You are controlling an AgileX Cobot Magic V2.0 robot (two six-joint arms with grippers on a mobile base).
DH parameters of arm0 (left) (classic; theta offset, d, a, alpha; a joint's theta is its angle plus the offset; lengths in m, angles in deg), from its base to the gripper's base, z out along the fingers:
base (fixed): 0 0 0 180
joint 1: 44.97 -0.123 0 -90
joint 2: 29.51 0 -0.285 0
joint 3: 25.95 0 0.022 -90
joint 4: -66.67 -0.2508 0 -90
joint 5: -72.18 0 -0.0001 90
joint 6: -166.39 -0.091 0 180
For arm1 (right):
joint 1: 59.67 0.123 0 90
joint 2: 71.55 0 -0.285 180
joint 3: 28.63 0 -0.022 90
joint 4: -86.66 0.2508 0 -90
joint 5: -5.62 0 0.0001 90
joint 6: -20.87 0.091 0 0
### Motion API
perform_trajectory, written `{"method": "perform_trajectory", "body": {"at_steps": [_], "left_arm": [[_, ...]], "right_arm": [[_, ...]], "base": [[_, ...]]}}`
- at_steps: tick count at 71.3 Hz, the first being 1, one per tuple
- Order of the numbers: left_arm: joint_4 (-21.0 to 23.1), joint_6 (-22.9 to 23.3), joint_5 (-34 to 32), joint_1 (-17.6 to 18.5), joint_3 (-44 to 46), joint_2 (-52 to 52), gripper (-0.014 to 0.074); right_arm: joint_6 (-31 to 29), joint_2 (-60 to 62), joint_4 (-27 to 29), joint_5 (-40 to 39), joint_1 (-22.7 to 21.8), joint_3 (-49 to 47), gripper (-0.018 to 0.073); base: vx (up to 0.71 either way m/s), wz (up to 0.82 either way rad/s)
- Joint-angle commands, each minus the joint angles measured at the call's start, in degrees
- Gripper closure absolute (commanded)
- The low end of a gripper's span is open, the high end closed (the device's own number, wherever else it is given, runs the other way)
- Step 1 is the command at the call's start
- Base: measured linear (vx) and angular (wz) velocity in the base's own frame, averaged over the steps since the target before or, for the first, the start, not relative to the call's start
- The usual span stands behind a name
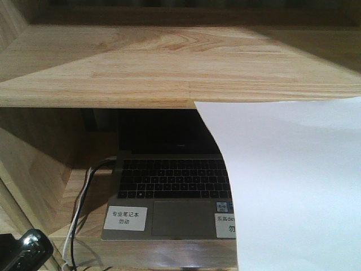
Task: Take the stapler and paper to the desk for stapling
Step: 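Hold the paper in the right gripper and back away from the shelf, then drive the base away from the shelf holding stapler and paper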
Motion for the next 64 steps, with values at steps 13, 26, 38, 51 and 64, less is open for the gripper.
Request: {"method": "perform_trajectory", "body": {"at_steps": [13, 26, 38, 51, 64], "left_arm": [[2.16, 0.45, -5.89, 0.19, 1.74, -0.83, 0.0603], [2.16, 0.45, -5.81, 0.19, 1.74, -0.83, 0.0603], [2.1, 0.45, -5.88, 0.19, 1.74, -0.83, 0.0603], [2.1, 0.45, -5.83, 0.19, 1.74, -0.83, 0.0603], [2.1, 0.45, -5.83, 0.19, 1.74, -0.83, 0.0603]], "right_arm": [[-0.43, -0.85, 0.24, -2.41, 0.09, 0.25, 0.0562], [-0.43, -0.85, 0.24, -2.41, 0.09, 0.25, 0.0562], [-0.43, -0.85, 0.19, -2.47, 0.09, 0.25, 0.0562], [-0.43, -0.85, 0.19, -2.47, 0.09, 0.25, 0.0562], [-0.43, -0.85, 0.19, -2.47, 0.09, 0.25, 0.0562]], "base": [[-0.02, 0.0], [-0.08, -0.02], [-0.12, 0.05], [-0.16, 0.17], [-0.2, 0.17]]}}
